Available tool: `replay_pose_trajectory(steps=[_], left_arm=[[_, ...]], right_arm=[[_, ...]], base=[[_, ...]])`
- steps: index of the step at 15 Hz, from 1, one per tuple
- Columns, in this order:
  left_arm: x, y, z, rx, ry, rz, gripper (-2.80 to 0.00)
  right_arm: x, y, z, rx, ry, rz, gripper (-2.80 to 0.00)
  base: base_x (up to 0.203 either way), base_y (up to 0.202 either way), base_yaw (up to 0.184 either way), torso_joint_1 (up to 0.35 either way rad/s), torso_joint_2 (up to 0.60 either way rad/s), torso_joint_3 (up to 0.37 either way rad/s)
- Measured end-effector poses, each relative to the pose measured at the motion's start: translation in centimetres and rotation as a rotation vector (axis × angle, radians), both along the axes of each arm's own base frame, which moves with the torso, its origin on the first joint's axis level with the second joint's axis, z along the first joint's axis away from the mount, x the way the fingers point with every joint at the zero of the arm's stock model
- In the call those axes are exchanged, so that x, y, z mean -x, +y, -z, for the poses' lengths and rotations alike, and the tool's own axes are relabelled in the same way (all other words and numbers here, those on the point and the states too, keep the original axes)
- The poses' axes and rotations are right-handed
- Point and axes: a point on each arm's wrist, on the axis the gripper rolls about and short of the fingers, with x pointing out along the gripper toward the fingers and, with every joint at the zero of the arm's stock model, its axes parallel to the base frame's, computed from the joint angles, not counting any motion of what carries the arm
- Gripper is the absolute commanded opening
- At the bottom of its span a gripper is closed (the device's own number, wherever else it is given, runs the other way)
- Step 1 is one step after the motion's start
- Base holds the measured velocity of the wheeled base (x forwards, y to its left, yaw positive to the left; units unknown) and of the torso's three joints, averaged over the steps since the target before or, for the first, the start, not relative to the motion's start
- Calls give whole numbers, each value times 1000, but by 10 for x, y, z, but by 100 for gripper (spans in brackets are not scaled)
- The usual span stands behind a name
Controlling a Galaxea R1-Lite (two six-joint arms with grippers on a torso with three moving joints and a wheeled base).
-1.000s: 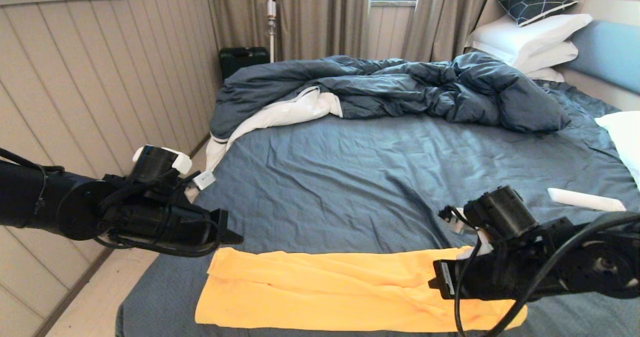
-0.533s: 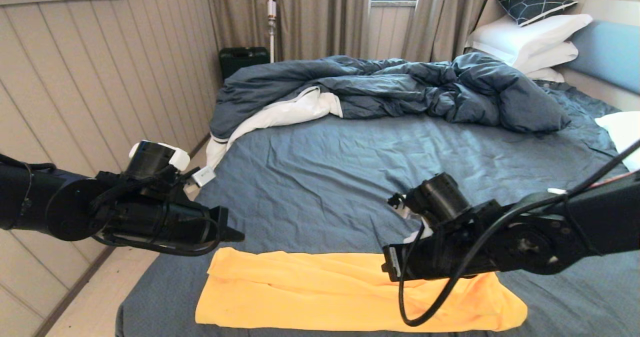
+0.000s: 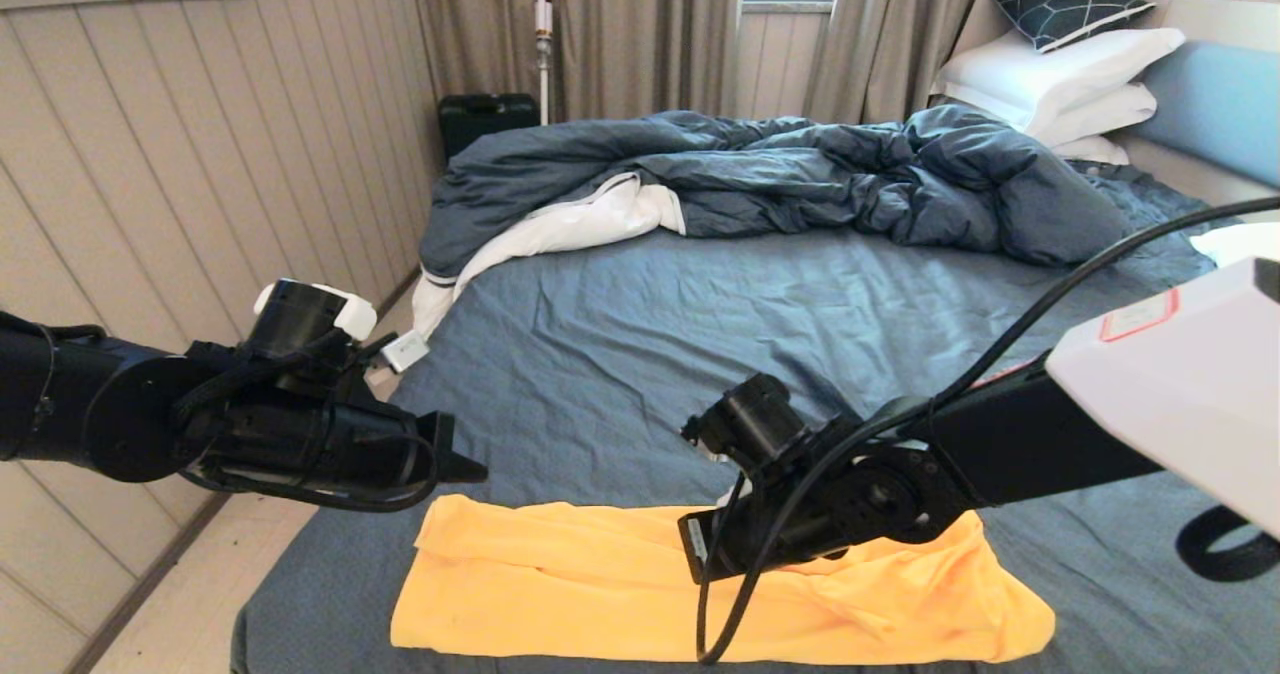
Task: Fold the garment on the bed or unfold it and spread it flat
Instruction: Fold the yellow T-shirt
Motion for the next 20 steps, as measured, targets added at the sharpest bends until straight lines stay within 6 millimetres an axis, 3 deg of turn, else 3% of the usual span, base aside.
replay_pose_trajectory(steps=[6,16,20], left_arm=[[1,1,1,-2,3,-1,-280],[-2,-2,3,-22,-2,-11,-280],[-3,-2,5,-25,4,-11,-280]], right_arm=[[-14,20,8,6,-24,-6,-280],[-32,31,9,-2,-48,-1,-280],[-37,47,10,6,-40,-26,-280]], base=[[0,0,0,0,0,0],[0,0,0,0,0,0],[0,0,0,0,0,0]])
